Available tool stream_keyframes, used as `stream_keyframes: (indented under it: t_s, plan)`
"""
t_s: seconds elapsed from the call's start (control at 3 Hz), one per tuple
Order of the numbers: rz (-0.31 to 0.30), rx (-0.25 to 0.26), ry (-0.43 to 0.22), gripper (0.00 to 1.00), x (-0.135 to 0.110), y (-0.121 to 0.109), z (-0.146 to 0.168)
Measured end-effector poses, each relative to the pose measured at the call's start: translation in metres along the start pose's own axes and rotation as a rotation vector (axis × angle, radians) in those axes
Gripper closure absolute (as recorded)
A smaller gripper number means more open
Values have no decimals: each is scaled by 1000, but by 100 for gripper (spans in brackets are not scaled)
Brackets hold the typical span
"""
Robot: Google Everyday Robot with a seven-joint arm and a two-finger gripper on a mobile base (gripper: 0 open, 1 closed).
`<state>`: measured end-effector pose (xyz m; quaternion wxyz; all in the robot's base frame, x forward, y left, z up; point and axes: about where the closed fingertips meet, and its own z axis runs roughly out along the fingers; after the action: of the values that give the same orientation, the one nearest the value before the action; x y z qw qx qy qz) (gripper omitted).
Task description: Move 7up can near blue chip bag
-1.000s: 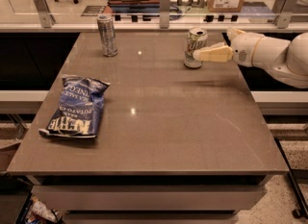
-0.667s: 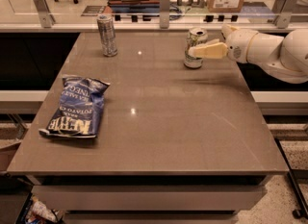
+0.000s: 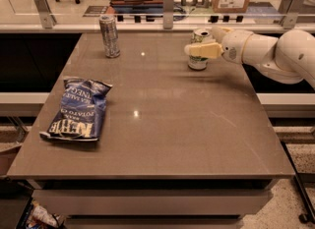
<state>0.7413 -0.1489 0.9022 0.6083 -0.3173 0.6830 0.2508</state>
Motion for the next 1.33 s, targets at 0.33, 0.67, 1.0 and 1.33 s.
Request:
stream_keyframes:
  t_s: [0.33,0.67,1.0,1.33]
  plan:
    - [-1,-3,0,41,-1,2,2]
    - [-1,-8,0,64,-1,4,4]
    - [0,-13,0,87,-1,5,7]
    - [0,-17,-1,100,-1,7,9]
